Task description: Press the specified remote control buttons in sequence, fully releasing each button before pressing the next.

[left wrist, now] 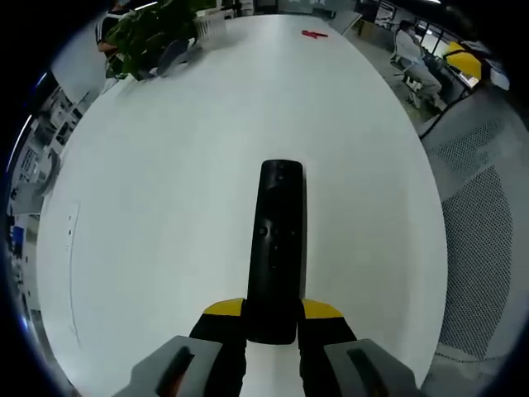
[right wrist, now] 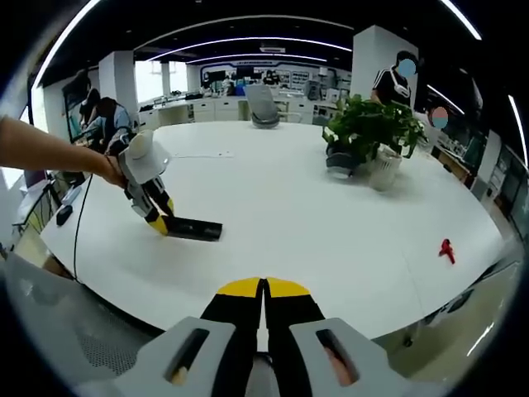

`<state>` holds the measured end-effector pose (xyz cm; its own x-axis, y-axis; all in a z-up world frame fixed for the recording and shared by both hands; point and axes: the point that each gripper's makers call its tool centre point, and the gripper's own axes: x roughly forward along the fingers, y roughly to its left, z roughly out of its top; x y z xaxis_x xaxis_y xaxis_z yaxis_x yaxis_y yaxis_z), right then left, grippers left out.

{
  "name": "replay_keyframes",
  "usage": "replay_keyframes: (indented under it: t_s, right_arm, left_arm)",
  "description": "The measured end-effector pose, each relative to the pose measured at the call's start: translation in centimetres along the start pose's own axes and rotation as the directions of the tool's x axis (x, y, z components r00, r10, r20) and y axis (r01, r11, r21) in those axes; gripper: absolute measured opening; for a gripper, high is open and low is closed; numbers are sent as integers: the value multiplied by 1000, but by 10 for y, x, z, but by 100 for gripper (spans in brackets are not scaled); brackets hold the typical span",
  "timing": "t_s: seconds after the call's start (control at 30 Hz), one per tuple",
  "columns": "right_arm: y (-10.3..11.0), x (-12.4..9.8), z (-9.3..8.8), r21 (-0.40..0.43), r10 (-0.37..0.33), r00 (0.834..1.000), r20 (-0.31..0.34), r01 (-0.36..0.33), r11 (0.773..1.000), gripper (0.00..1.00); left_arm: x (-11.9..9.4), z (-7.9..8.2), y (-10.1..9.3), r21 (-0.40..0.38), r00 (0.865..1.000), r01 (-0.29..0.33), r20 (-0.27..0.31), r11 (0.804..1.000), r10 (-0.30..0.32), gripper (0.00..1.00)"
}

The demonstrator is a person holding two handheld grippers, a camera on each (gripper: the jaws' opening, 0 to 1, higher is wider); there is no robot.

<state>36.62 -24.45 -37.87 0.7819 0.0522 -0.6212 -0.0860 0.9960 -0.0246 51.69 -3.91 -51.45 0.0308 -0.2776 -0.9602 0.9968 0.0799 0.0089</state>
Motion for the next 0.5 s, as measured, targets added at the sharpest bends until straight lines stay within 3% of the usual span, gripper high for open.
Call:
replay_keyframes:
  t_s: [0.5]
  right_arm:
    - [2, 0, -1, 7, 6, 1000, -7, -6, 1000, 0]
  left_arm:
    - [-6, -8, -38, 12, 1000, 3, 1, 1000, -3, 22]
